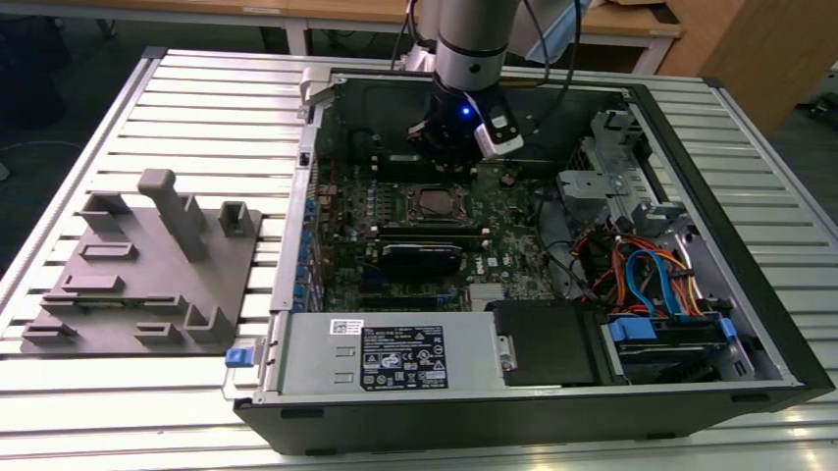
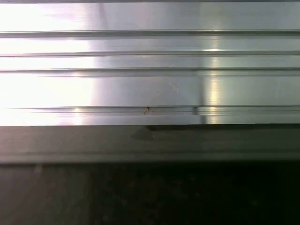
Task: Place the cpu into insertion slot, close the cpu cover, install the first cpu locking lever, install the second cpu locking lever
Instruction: 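Install the first cpu locking lever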
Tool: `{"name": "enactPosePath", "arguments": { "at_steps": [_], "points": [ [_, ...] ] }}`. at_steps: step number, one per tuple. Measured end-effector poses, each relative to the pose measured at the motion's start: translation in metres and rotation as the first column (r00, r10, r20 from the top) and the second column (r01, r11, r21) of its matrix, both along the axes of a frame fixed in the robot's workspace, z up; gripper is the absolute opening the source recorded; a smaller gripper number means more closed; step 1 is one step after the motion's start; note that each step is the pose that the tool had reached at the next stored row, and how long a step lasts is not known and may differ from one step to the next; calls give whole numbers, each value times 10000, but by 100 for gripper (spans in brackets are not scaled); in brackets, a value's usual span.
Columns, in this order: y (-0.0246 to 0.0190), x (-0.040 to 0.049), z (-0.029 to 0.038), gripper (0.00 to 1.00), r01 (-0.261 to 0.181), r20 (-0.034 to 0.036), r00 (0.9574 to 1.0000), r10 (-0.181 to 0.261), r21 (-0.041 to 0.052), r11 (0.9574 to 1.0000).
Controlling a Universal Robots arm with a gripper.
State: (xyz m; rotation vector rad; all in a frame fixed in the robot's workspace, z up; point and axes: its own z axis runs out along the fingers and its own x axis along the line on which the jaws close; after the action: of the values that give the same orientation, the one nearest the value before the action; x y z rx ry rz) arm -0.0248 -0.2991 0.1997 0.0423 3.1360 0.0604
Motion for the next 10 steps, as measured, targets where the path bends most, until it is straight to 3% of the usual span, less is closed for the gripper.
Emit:
{"name": "enactPosePath", "arguments": {
  "at_steps": [10],
  "points": [
    [2,0,8,10,1,3,10000,-1,-1,10000]
  ]
}}
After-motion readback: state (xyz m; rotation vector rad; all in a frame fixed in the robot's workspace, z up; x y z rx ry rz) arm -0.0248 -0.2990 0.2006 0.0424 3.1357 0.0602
